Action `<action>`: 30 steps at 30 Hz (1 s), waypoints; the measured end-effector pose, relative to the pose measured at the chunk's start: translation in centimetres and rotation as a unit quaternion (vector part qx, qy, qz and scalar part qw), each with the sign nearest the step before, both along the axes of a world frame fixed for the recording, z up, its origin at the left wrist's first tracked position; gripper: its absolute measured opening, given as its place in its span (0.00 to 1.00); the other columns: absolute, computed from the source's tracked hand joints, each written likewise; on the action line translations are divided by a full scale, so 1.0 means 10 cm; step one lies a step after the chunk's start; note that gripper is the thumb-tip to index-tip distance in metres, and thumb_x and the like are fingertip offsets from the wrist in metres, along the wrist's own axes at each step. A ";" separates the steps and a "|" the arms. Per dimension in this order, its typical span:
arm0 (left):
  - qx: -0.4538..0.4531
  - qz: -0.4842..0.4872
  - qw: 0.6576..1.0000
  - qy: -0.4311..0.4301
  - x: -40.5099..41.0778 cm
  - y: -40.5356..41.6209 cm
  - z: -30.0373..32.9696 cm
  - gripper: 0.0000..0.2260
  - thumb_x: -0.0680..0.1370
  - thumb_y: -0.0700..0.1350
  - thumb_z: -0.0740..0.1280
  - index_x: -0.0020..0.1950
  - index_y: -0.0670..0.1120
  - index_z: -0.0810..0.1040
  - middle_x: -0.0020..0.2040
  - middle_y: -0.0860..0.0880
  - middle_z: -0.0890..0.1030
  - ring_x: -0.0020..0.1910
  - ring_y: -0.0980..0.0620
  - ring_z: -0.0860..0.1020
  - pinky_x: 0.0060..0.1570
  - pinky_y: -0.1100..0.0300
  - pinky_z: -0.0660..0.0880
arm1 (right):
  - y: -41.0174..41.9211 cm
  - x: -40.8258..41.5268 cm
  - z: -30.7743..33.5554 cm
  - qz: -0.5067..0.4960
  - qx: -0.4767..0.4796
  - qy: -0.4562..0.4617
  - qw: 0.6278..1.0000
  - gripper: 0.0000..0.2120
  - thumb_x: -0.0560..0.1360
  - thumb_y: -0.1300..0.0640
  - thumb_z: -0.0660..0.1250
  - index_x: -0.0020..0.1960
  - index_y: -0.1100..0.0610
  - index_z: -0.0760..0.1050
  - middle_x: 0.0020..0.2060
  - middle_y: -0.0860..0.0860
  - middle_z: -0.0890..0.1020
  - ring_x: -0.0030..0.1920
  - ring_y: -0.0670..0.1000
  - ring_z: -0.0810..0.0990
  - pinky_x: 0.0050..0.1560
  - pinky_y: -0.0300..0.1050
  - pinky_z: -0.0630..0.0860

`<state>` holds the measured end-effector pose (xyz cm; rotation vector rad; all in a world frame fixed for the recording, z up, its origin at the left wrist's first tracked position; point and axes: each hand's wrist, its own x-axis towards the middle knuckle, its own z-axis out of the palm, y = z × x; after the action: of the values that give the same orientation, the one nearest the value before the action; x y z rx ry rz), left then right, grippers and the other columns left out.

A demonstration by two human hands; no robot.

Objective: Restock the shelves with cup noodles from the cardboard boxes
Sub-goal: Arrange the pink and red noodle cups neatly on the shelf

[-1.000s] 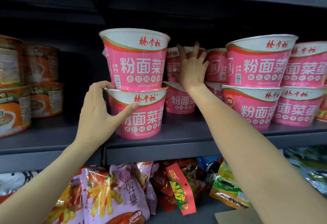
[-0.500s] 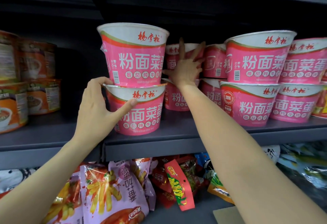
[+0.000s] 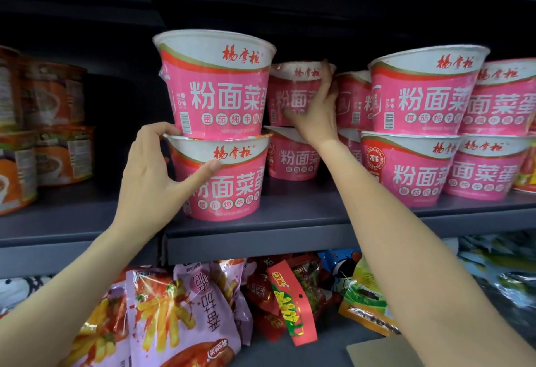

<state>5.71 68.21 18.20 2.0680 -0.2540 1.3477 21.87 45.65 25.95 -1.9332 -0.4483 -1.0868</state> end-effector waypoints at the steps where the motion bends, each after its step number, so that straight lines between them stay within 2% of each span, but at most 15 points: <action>1: -0.002 0.001 1.000 0.003 0.00 0.00 0.00 0.34 0.64 0.71 0.65 0.61 0.53 0.62 0.59 0.56 0.69 0.58 0.49 0.74 0.53 0.46 0.76 | 0.00 -0.01 -0.03 -0.034 -0.010 0.015 0.999 0.48 0.70 0.51 0.72 0.78 0.54 0.42 0.73 0.67 0.54 0.71 0.66 0.60 0.70 0.60 0.62; 4: -0.008 0.002 1.000 0.005 -0.01 -0.01 0.01 0.35 0.63 0.72 0.65 0.61 0.53 0.63 0.60 0.55 0.70 0.58 0.49 0.75 0.53 0.46 0.76 | 0.08 -0.09 -0.14 -0.163 -0.061 0.064 0.983 0.46 0.73 0.42 0.67 0.78 0.54 0.41 0.73 0.68 0.55 0.72 0.66 0.60 0.70 0.60 0.59; 6: -0.008 0.001 1.000 0.005 -0.01 -0.01 0.01 0.35 0.63 0.72 0.65 0.60 0.53 0.63 0.60 0.54 0.70 0.58 0.48 0.75 0.52 0.47 0.76 | 0.15 -0.13 -0.19 -0.184 -0.079 0.085 0.976 0.49 0.71 0.38 0.67 0.78 0.51 0.39 0.73 0.68 0.56 0.70 0.65 0.63 0.68 0.60 0.59; 8: -0.007 -0.001 1.000 0.006 -0.02 -0.01 0.00 0.35 0.63 0.72 0.66 0.61 0.52 0.63 0.60 0.53 0.71 0.58 0.48 0.75 0.52 0.46 0.76 | 0.18 -0.12 -0.20 -0.185 -0.068 0.094 0.976 0.50 0.70 0.37 0.67 0.77 0.48 0.37 0.71 0.69 0.59 0.67 0.65 0.67 0.68 0.60 0.60; 12: -0.007 -0.003 1.000 0.006 -0.01 -0.01 0.01 0.35 0.63 0.72 0.66 0.61 0.53 0.62 0.61 0.52 0.71 0.58 0.48 0.75 0.52 0.47 0.76 | 0.17 -0.07 -0.18 -0.158 -0.056 0.103 0.980 0.51 0.71 0.37 0.67 0.77 0.50 0.36 0.68 0.67 0.65 0.66 0.65 0.69 0.70 0.62 0.58; 18: -0.001 0.002 1.000 0.001 -0.01 -0.01 0.01 0.35 0.64 0.71 0.65 0.61 0.51 0.63 0.60 0.53 0.70 0.58 0.49 0.74 0.52 0.48 0.76 | 0.11 0.03 -0.12 -0.104 -0.085 0.143 0.981 0.51 0.73 0.38 0.65 0.76 0.55 0.31 0.71 0.68 0.60 0.71 0.64 0.62 0.73 0.66 0.46; 21: 0.002 0.003 1.000 0.000 -0.01 0.00 0.00 0.35 0.64 0.71 0.66 0.61 0.51 0.63 0.60 0.54 0.70 0.58 0.49 0.74 0.52 0.48 0.76 | 0.14 0.02 -0.14 -0.129 -0.092 0.160 0.974 0.48 0.74 0.39 0.63 0.77 0.56 0.34 0.72 0.68 0.58 0.72 0.65 0.59 0.72 0.66 0.48; 25: 0.003 0.003 1.000 -0.003 -0.01 0.00 0.00 0.34 0.64 0.71 0.66 0.61 0.52 0.62 0.59 0.56 0.69 0.58 0.49 0.74 0.52 0.48 0.76 | 0.17 0.00 -0.21 -0.169 -0.090 0.117 0.974 0.43 0.75 0.38 0.61 0.77 0.54 0.41 0.68 0.67 0.65 0.67 0.65 0.67 0.70 0.65 0.54; 30: 0.006 0.007 1.000 -0.008 0.00 -0.01 0.00 0.35 0.65 0.71 0.66 0.62 0.50 0.63 0.61 0.51 0.71 0.58 0.48 0.74 0.52 0.50 0.76 | 0.19 0.02 -0.13 -0.183 -0.067 0.144 0.970 0.43 0.74 0.38 0.63 0.77 0.55 0.43 0.68 0.66 0.66 0.67 0.65 0.67 0.71 0.65 0.53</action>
<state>5.69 68.15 18.23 2.0717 -0.2557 1.3753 22.02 47.58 24.63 -2.3131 -0.0001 -0.9948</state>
